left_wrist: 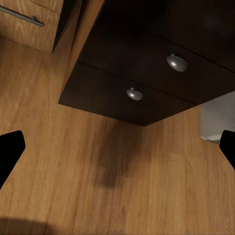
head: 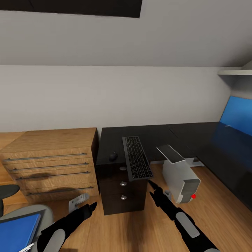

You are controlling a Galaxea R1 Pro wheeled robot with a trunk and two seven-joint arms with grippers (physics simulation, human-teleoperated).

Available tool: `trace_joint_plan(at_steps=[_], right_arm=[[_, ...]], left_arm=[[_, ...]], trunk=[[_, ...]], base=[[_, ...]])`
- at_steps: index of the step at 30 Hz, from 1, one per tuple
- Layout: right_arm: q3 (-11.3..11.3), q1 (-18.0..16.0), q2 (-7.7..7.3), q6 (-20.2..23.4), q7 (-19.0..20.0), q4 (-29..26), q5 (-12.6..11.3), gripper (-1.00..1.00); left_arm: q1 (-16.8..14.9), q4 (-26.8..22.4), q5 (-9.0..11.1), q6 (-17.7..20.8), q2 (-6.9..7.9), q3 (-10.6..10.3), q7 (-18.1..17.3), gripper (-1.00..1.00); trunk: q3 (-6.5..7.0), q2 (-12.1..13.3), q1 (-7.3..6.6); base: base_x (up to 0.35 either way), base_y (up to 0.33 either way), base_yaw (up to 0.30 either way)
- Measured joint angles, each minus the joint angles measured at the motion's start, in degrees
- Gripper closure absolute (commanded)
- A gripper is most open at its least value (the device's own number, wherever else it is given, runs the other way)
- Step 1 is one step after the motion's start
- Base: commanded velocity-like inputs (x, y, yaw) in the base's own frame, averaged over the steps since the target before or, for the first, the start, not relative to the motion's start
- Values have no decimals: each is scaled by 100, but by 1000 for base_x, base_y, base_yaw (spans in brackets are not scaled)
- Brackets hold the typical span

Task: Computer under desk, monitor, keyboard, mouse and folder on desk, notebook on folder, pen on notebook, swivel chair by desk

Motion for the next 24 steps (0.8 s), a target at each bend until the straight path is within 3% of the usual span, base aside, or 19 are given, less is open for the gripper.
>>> trace_joint_plan(at_steps=[8,24], right_arm=[[1,0,0,-18,485,0,530,-100],[1,0,0,-16,517,8,586,-100]], left_arm=[[0,1,-1,0,0,-1,0,-100],[0,1,-3,-9,0,-3,0,-100]], trunk=[[0,0,0],[0,0,-2]], base=[[0,0,0],[95,13,0]])
